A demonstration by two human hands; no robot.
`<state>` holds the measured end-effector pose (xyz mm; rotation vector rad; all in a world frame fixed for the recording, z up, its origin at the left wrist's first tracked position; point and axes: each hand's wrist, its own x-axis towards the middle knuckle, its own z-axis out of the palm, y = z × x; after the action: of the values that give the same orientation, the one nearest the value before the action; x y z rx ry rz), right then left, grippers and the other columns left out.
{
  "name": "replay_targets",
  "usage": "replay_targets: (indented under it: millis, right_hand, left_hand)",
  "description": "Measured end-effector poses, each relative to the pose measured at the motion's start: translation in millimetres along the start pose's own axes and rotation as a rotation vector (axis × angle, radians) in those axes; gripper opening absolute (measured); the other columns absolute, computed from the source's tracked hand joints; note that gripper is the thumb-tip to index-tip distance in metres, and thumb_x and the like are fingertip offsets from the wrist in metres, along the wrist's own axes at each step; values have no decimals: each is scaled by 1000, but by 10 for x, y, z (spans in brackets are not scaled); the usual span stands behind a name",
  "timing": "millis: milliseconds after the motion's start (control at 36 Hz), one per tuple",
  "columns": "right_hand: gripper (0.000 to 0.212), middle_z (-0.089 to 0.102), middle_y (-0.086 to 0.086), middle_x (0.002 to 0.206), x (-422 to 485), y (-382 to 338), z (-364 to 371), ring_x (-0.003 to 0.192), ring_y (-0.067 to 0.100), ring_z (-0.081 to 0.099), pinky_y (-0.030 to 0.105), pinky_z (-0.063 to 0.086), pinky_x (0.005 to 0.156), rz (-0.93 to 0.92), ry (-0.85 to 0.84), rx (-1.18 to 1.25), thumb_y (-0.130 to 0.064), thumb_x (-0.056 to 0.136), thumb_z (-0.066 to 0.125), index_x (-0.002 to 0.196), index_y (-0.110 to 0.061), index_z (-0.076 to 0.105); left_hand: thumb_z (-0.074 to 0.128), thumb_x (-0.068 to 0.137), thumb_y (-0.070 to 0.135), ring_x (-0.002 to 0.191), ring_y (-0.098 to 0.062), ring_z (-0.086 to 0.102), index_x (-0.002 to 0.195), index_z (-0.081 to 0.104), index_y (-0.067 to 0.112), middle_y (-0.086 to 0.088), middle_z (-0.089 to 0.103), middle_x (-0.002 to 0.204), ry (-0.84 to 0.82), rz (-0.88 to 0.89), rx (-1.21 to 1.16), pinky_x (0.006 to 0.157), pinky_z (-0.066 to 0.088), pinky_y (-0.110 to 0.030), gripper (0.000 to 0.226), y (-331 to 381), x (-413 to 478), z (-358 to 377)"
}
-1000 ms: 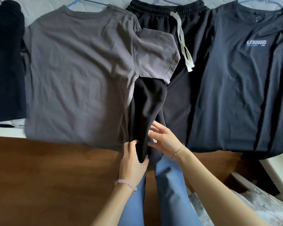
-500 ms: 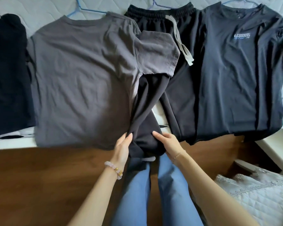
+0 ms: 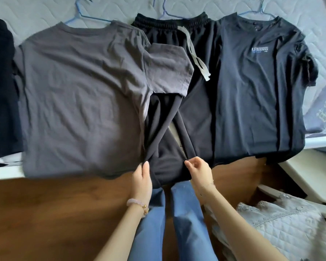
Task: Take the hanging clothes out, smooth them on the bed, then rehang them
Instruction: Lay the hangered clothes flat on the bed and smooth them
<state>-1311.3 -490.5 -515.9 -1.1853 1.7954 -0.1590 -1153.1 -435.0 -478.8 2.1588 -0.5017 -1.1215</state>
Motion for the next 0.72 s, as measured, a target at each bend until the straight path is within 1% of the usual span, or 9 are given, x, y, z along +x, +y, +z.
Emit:
replay_targets:
  millis: [83, 194, 250, 306, 417, 500, 556, 639, 722]
  right_hand:
    - [14, 54, -1, 97, -2, -134, -13, 93, 15, 53, 29, 44, 87, -170, 52, 43, -26, 85, 60, 95, -18, 64]
    - [39, 50, -2, 79, -92, -521, -42, 78, 9, 48, 27, 39, 74, -28, -305, 440, -43, 83, 61, 84, -5, 56]
    - [29, 53, 1, 67, -93, -606, -22, 69, 14, 53, 26, 43, 64, 80, -462, 479, -35, 84, 64, 76, -8, 57]
    - [13, 64, 8, 76, -43, -614, -10, 78, 24, 63, 31, 50, 68, 145, -440, 523, -21, 85, 65, 86, -8, 63]
    - [26, 69, 20, 104, 92, -541, -184, 99, 33, 66, 44, 52, 89, 306, -462, 823, -16, 89, 59, 108, 1, 62]
    - [38, 60, 21, 125, 152, -454, -319, 118, 36, 56, 53, 40, 104, 364, -503, 881, -20, 94, 52, 126, 1, 52]
    - [38, 59, 20, 128, 190, -431, -379, 121, 36, 54, 54, 39, 104, 380, -503, 887, -21, 95, 49, 127, -1, 51]
    - [36, 61, 18, 121, 232, -451, -435, 119, 36, 55, 49, 44, 100, 378, -523, 917, -20, 96, 47, 126, 0, 51]
    - [29, 68, 15, 102, 235, -512, -471, 96, 29, 67, 39, 57, 79, 370, -595, 945, -20, 97, 44, 115, 0, 56]
  left_hand:
    - [40, 94, 35, 74, -18, 52, 79, 55, 7, -8, 55, 80, -71, 385, 265, 69, 36, -28, 36, -41, -159, 75]
    - [40, 91, 36, 72, -27, 62, 90, 51, 20, -6, 56, 94, -188, 541, 434, 63, 52, -39, 19, -56, -267, 278]
    - [45, 91, 28, 79, -26, 64, 99, 61, 12, -4, 56, 103, -256, 531, 417, 69, 54, -41, 24, 4, -269, 350]
    - [49, 90, 21, 88, -20, 63, 100, 65, 7, -4, 57, 105, -340, 501, 352, 77, 53, -37, 24, 55, -222, 378]
    - [49, 89, 20, 81, -2, 58, 84, 64, 21, -1, 59, 95, -251, 292, 138, 81, 46, -20, 16, 67, -55, 270]
    - [52, 95, 13, 90, -12, 55, 105, 62, 11, -4, 58, 109, -196, 23, 40, 74, 43, -13, 14, 57, 79, 221]
    - [52, 95, 17, 105, -16, 54, 117, 57, 8, -3, 56, 112, -248, -150, -81, 87, 43, -16, 24, 29, 194, 265]
    - [57, 91, 33, 125, -22, 51, 115, 58, 19, -3, 59, 122, -329, -306, -216, 112, 36, -36, 28, 53, 295, 386]
    - [50, 92, 46, 121, -21, 52, 123, 59, 18, -3, 59, 127, -451, -410, -327, 112, 35, -37, 44, 72, 351, 521]
